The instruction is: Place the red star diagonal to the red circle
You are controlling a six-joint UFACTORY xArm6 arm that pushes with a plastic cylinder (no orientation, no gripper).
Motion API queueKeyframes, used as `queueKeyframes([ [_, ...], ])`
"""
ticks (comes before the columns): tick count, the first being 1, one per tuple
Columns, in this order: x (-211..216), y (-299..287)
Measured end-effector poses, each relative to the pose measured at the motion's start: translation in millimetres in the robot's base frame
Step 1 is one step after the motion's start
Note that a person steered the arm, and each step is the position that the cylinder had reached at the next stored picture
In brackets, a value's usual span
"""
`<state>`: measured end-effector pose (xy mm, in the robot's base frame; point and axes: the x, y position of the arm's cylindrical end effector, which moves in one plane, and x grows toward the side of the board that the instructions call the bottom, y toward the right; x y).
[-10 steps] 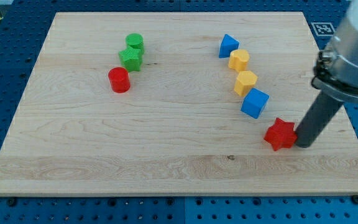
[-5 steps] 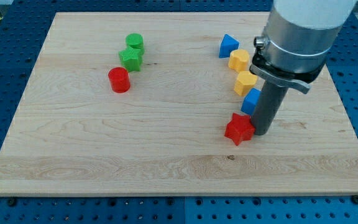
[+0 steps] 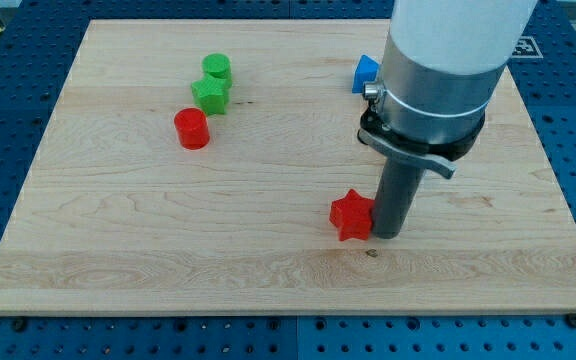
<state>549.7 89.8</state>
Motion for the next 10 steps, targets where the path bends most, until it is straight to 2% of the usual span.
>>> queueKeyframes([
  [3, 6, -39],
  [5, -27, -73],
  [7, -62, -82],
  [10, -91, -82],
])
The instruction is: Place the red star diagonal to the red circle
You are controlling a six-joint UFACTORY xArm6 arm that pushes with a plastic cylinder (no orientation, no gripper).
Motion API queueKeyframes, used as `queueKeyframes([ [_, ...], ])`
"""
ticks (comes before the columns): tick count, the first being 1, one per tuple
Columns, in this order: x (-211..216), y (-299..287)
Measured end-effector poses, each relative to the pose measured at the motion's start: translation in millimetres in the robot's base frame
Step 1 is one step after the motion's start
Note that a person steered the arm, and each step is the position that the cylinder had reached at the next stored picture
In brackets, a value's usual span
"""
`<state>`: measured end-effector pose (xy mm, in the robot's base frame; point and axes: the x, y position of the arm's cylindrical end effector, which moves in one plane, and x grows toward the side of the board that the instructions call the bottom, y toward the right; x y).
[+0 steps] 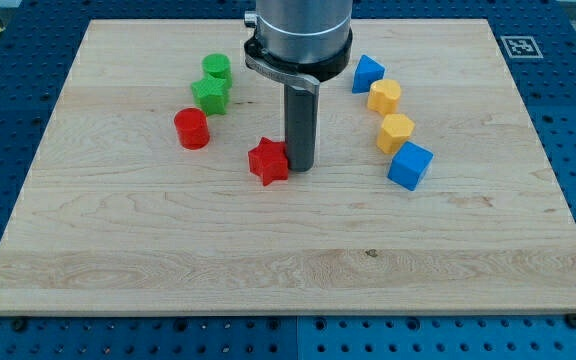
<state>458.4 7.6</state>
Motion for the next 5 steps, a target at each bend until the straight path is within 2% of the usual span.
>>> queueKeyframes([
  [2, 0, -12],
  [5, 0, -64],
])
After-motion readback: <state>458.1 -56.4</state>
